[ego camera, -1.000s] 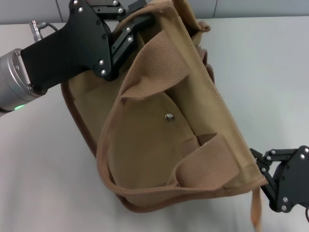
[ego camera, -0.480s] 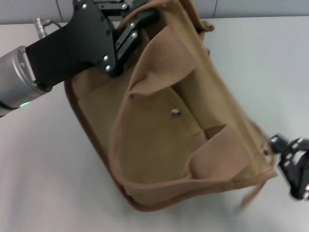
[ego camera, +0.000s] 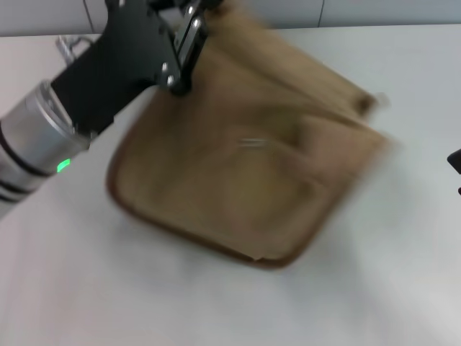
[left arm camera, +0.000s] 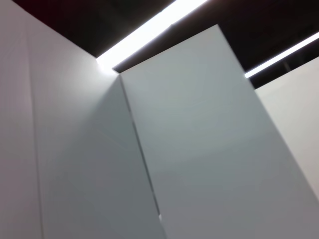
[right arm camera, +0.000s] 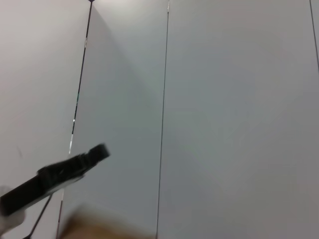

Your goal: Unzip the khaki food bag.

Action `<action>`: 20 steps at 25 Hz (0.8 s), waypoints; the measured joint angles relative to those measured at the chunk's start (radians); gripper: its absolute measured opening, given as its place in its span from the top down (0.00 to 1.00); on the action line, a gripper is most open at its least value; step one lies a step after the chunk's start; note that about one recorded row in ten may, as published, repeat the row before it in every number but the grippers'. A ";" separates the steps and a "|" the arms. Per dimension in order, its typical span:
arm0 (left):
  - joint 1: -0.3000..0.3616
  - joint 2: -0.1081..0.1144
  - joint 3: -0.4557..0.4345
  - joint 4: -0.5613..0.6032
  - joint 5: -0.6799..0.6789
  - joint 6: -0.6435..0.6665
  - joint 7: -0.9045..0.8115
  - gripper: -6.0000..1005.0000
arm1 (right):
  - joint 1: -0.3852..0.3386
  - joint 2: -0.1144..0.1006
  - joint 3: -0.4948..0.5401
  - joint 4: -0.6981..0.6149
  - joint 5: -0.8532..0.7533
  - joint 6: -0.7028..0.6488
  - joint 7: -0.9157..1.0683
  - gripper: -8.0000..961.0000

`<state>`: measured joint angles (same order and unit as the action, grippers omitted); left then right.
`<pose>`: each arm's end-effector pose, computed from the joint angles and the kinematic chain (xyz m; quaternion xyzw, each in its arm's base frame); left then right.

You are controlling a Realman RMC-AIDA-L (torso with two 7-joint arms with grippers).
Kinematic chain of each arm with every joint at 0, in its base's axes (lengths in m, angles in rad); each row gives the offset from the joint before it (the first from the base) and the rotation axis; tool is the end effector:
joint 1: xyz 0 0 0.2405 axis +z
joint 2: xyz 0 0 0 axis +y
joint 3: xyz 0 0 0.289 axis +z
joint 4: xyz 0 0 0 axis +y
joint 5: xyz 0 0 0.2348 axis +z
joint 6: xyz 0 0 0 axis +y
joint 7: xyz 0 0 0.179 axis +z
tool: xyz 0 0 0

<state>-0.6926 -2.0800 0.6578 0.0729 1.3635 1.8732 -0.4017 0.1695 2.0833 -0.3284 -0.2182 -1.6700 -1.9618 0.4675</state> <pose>-0.1867 0.3652 -0.0433 -0.7776 0.0929 -0.5521 0.2862 0.3471 0.2241 -0.0124 -0.7808 0.0641 0.4585 0.4195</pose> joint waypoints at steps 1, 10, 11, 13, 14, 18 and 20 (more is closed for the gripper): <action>0.017 0.000 0.002 -0.031 -0.003 -0.001 0.035 0.94 | 0.005 0.001 0.004 0.007 0.000 0.004 0.000 0.75; 0.171 0.000 0.013 -0.072 0.009 0.048 0.076 0.99 | 0.025 0.002 0.011 0.014 0.001 0.011 0.005 0.43; 0.207 0.001 0.026 -0.041 0.009 0.105 0.073 1.00 | 0.027 0.001 0.012 0.014 0.001 0.009 0.006 0.42; 0.219 0.002 0.033 -0.027 0.009 0.118 0.064 0.99 | 0.028 0.001 0.012 0.014 0.001 0.008 0.006 0.41; 0.230 0.003 0.040 -0.014 0.009 0.124 0.046 0.99 | 0.029 0.001 0.013 0.014 0.001 0.006 0.007 0.41; 0.243 0.008 0.054 0.010 0.010 0.125 -0.012 0.94 | 0.036 -0.002 0.012 0.011 0.001 -0.007 0.059 0.39; 0.269 0.013 0.100 0.086 0.010 0.121 -0.122 0.88 | 0.039 -0.004 0.006 -0.003 -0.007 -0.016 0.109 0.39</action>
<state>-0.4231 -2.0668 0.7576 0.1587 1.3738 1.9941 -0.5241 0.2088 2.0798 -0.3223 -0.2217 -1.6768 -1.9781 0.5769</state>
